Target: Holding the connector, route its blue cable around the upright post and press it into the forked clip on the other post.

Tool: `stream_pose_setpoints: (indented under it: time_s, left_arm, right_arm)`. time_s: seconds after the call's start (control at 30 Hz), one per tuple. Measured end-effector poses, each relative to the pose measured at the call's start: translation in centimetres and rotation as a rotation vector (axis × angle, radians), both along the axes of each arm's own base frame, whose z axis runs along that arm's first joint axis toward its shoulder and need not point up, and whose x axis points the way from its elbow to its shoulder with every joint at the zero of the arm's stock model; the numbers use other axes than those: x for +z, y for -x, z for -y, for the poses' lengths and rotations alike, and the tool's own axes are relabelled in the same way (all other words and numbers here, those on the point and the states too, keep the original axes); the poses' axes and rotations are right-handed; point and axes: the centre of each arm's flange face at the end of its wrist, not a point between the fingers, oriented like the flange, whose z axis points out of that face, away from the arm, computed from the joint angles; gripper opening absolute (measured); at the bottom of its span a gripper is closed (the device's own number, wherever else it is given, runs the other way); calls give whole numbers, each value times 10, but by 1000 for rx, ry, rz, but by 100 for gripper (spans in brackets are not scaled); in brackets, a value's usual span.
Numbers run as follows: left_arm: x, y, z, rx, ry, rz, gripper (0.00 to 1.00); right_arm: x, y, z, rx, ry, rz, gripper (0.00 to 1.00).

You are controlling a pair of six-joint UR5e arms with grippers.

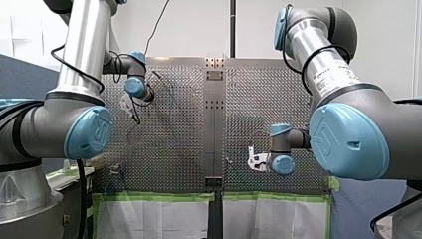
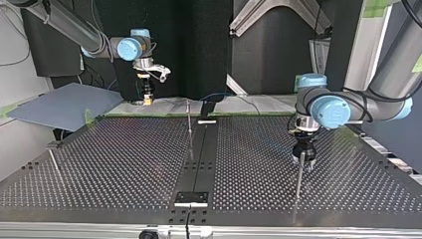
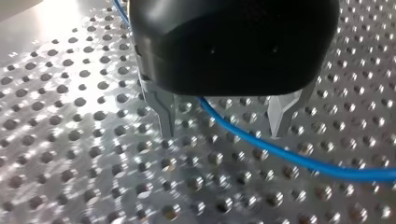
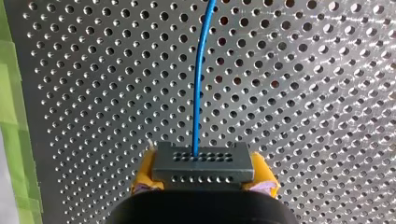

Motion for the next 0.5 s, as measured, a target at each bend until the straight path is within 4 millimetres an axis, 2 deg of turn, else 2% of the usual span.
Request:
stream_pose_setpoints:
  time_s: [0.33, 0.5]
  left_arm:
    - [-23, 20, 5, -55, 68, -74, 100]
    - [-32, 24, -4, -24, 89, -89, 100]
  right_arm:
    - [-1, -1, -1, 3, -2, -1, 1]
    - [-1, -2, -2, 5, -3, -1, 1]
